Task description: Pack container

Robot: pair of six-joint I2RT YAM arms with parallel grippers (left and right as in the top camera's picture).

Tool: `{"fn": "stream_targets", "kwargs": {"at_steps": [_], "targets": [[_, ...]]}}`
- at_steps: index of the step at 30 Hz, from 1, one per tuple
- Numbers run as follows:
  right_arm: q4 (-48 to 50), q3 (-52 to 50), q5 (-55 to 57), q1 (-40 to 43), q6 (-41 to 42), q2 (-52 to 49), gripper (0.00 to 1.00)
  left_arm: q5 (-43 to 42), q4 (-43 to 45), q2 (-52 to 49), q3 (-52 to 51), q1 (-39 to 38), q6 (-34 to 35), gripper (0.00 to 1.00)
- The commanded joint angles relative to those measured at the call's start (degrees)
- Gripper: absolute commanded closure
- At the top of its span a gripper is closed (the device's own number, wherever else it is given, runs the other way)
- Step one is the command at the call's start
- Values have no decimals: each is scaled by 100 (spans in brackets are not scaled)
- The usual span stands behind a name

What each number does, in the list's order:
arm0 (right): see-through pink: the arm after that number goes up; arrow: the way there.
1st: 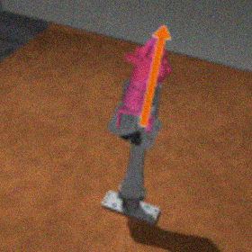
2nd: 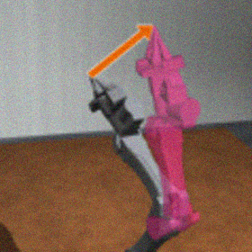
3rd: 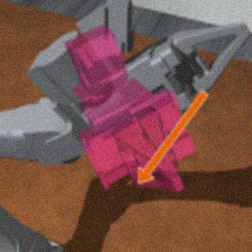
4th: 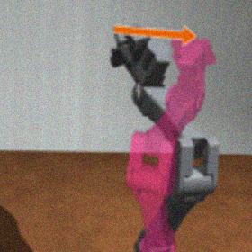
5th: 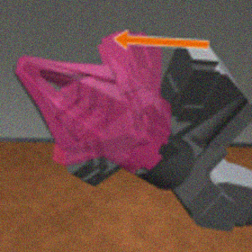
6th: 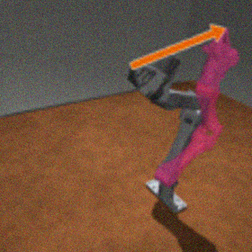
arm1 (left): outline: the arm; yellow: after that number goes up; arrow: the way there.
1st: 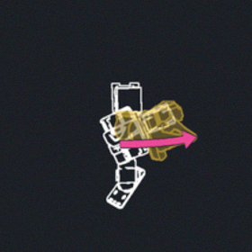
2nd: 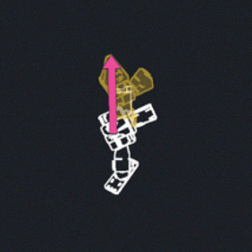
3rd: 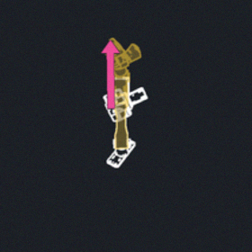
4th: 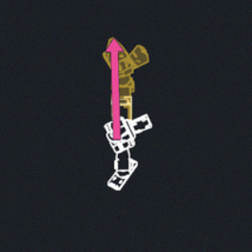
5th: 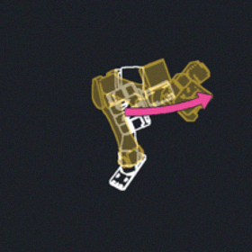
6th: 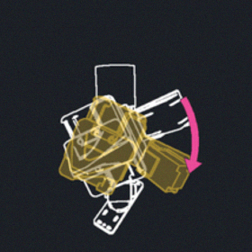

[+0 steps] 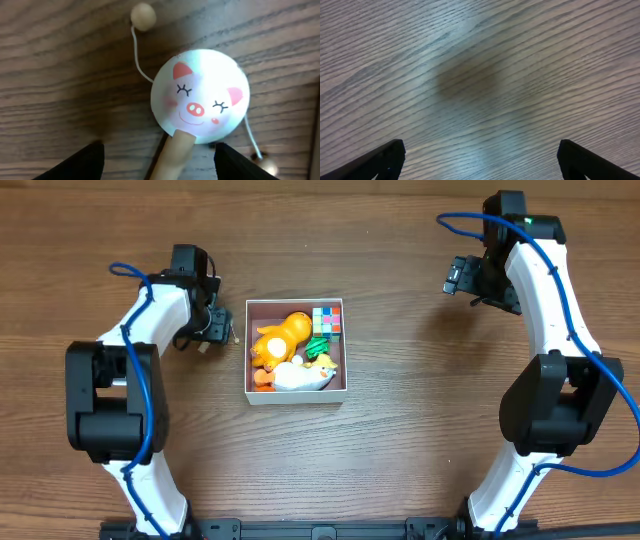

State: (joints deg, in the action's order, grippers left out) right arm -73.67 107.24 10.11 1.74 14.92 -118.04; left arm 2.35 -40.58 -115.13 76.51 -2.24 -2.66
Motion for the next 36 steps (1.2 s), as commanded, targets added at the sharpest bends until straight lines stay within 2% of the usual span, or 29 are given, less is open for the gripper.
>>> {"fn": "stream_targets", "kwargs": {"at_steps": [1,4,6,8,10,12,16,17,18,22,25,29,30,36], "targets": [[15,7,76,-11,-15,24,0,-81,96,-428,-42,-2,-232,29],[15,7,76,-11,-15,24,0,-68,240,-640,-42,-2,-254,29],[15,7,76,-11,-15,24,0,-68,369,-643,-37,-2,-251,41],[15,7,76,-11,-15,24,0,-79,391,-643,-37,-2,-245,62],[15,7,76,-11,-15,24,0,-76,378,-643,-37,-2,-245,69],[15,7,76,-11,-15,24,0,-76,376,-636,-37,-2,-85,70],[15,7,76,-11,-15,24,0,-87,310,-634,50,-2,11,82],[15,7,76,-11,-15,24,0,-90,254,-632,103,-2,15,90],[15,7,76,-11,-15,24,0,-90,201,-627,144,-2,59,93],[15,7,76,-11,-15,24,0,-92,-138,-621,437,-2,162,96],[15,7,76,-11,-15,24,0,-114,-894,-605,1215,-4,297,95],[15,7,76,-11,-15,24,0,-986,-1834,-498,2538,-22,306,95],[15,7,76,-11,-15,24,0,-990,-1941,-439,2723,-52,306,94],[15,7,76,-11,-15,24,0,-988,-2352,529,3141,-839,262,93]]}}
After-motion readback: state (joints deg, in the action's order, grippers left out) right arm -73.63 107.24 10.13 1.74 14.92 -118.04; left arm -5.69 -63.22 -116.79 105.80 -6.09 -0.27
